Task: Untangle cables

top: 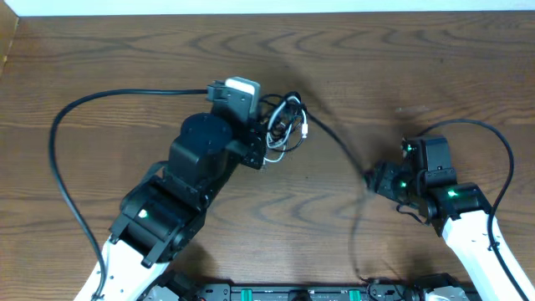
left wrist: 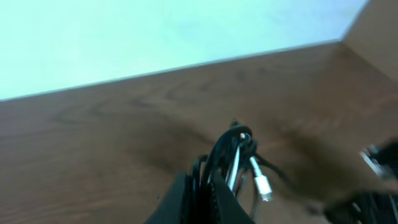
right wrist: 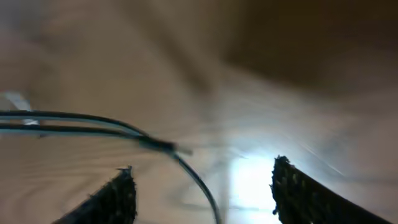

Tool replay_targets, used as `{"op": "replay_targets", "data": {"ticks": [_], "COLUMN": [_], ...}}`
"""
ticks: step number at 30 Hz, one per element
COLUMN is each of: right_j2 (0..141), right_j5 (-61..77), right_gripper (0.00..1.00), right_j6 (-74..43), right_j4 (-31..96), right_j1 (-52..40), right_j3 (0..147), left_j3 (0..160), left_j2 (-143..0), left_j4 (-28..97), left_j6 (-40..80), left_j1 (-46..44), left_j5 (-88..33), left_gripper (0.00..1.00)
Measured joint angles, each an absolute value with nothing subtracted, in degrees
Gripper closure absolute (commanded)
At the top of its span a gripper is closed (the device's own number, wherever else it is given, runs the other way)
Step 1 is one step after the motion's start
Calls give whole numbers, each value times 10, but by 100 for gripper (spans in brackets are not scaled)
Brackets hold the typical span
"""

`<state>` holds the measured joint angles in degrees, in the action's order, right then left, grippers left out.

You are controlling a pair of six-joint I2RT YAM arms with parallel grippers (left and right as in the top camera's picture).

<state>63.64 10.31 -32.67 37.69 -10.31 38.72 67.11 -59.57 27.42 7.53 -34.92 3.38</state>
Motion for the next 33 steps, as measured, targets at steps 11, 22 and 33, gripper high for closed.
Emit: {"op": "replay_targets", "data": {"ticks": [11,22,33], "right_j2": [631,628,628], "right_j5": [367,529,547], "right_gripper": [43,62,69], "right_j6": [-310,-432,-603], "right_j4": [164,65,4], "right_j1": [-103,-113,-163], "right_j3": [386,386,386], "left_j3": [671,671,671], "left_j2": [-659,-675,-675], "left_j4": [295,298,298], "left_j6": [76,77,60], "left_j1": [-349,-349,-349], "left_j5": [-71,-118,-150], "left_gripper": [92,93,93]}}
